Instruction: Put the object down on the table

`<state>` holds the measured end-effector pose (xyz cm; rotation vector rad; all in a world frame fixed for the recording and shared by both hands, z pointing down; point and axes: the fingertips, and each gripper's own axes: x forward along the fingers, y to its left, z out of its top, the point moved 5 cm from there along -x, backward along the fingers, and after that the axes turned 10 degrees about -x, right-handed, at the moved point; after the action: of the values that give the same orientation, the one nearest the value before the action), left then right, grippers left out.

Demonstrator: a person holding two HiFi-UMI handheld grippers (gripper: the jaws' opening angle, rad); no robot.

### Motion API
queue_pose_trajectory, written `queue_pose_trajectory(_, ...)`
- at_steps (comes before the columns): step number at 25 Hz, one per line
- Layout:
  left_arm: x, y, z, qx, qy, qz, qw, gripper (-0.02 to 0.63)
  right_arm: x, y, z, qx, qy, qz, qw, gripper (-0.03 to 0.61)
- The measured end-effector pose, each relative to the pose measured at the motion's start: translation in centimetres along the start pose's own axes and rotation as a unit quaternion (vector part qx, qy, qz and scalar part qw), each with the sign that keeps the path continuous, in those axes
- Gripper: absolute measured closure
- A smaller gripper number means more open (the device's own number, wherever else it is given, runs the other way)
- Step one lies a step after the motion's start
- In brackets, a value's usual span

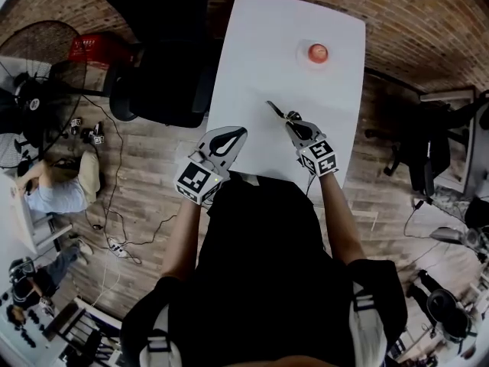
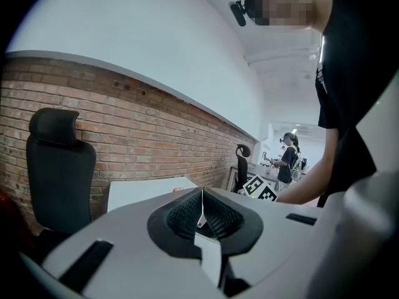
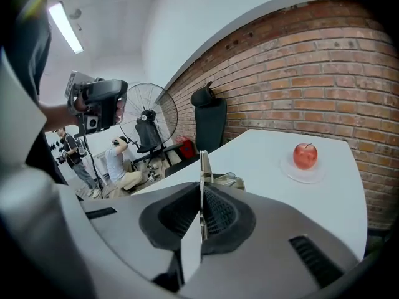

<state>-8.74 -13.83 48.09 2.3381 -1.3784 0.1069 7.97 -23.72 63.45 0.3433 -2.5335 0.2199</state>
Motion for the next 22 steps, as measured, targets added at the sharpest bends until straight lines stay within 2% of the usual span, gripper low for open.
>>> queue_pose_trajectory(15,-0.2,-0.7,-0.6,-0.006,0.004,0.048,0.9988,0.592,2.7,-1.6,-5.1,0.01,0.065,0.042,0.997,0.58)
queue_pose_trajectory(22,-0.1,-1.0,-1.0,-0.01,0.004,0.063,0.998,0.592,3.7,-2.3,-6.1,0.019,0.069,0.054,0.996,0.58)
